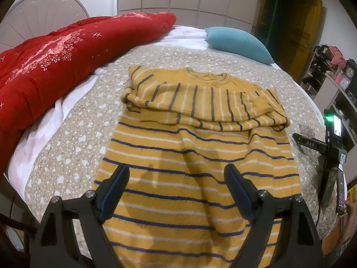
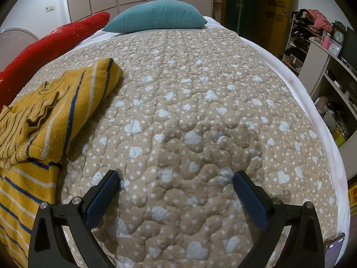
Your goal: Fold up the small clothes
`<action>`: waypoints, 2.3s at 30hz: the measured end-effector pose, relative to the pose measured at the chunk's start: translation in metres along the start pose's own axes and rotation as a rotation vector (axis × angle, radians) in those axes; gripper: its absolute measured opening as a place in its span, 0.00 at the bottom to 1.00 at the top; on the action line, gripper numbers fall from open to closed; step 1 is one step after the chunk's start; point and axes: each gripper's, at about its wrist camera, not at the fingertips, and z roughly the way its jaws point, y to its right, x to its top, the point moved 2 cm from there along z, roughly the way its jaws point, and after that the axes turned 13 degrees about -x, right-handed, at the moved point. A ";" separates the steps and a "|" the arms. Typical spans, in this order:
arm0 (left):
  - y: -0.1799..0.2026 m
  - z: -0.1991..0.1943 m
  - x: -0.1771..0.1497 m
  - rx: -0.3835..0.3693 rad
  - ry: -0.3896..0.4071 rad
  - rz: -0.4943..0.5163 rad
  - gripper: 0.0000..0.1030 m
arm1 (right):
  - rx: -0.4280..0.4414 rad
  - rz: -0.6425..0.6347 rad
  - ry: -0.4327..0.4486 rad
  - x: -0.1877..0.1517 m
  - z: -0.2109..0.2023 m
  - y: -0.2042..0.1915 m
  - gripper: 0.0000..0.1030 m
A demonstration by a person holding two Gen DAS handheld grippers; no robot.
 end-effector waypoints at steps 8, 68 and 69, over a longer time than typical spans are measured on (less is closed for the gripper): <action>0.000 0.002 -0.003 -0.001 -0.008 0.000 0.83 | 0.000 0.000 0.000 0.000 0.000 0.000 1.00; 0.003 0.018 -0.008 -0.007 -0.055 0.011 0.83 | -0.001 0.000 0.004 0.000 0.000 0.000 1.00; 0.003 0.018 -0.008 -0.007 -0.054 0.012 0.83 | -0.001 0.000 0.004 0.000 0.000 0.000 1.00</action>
